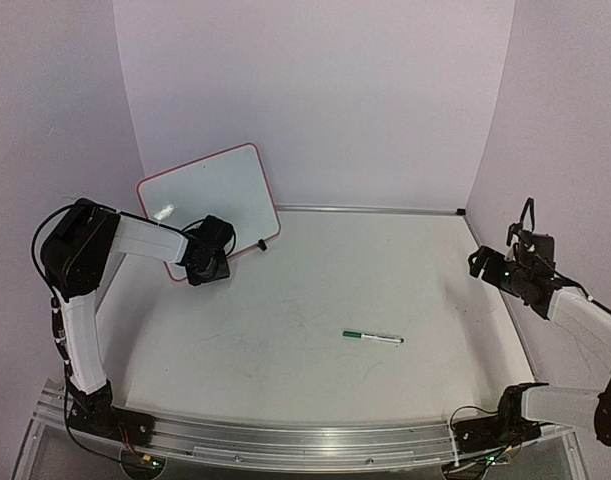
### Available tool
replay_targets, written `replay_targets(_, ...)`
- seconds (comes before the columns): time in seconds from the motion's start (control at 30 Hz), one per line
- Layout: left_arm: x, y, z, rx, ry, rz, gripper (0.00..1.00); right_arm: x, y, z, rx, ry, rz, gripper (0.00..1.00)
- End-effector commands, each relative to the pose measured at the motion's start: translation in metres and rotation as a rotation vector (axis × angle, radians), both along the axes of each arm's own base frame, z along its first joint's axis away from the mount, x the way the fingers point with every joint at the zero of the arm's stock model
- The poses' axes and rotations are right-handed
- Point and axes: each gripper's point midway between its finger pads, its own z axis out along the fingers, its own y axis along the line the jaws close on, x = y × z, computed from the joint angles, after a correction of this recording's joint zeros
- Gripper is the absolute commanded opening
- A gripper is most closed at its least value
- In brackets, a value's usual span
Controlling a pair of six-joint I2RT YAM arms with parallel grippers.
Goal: Write a sentence on the whiteboard
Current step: Move the whiteboard stand to the center of the board.
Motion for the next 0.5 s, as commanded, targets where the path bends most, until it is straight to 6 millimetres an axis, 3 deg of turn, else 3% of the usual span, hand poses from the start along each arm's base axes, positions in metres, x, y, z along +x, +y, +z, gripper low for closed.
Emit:
replay_targets(0.0, 0.022, -0.005, 0.01, 0.008, -0.073, 0.039, 0.48, 0.011, 0.005, 0.021, -0.005, -0.058, 0.028, 0.98)
replay_targets(0.3, 0.03, -0.003, -0.001, 0.056, -0.082, 0.029, 0.39, 0.009, 0.009, 0.022, 0.0, -0.064, 0.057, 0.98)
replay_targets(0.47, 0.028, 0.002, -0.008, 0.083, -0.074, 0.028, 0.24, 0.006, 0.012, 0.029, 0.004, -0.086, 0.07, 0.98)
